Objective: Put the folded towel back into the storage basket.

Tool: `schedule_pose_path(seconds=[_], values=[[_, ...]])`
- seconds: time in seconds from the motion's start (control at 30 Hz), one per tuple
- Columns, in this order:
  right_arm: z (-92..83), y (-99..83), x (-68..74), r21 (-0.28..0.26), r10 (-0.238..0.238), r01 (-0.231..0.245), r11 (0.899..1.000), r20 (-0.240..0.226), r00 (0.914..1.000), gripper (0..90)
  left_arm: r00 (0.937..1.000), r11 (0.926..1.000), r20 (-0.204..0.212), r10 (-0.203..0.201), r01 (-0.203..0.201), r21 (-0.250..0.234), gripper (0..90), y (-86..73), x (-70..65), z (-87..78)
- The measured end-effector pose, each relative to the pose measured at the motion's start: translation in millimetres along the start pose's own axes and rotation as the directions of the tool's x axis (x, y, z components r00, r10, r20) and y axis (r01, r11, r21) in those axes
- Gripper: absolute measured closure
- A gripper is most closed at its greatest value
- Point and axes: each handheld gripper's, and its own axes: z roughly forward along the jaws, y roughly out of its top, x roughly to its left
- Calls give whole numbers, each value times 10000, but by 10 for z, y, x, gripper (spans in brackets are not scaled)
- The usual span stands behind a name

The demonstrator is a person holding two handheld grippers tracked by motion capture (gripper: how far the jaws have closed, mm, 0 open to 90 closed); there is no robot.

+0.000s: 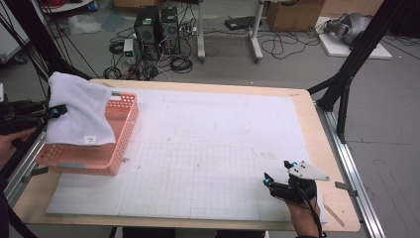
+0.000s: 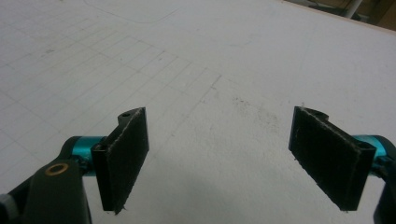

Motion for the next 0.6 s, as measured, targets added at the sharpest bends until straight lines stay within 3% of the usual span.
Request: schedule_pose_path(seconds=[0.43,0.57,0.6], values=[[-33,-7,5,-75,48,-48,10000,43,10000,189,9987,9929,-498,101,-41,1192,746,-86,152,1],[-32,-5,10,-57,87,-87,9999,22,10000,189,9998,9914,144,117,-135,1299,746,-99,112,81],[-28,-4,13,-75,84,-84,9999,25,10000,188,9998,9914,144,117,-135,1299,746,-99,112,81]])
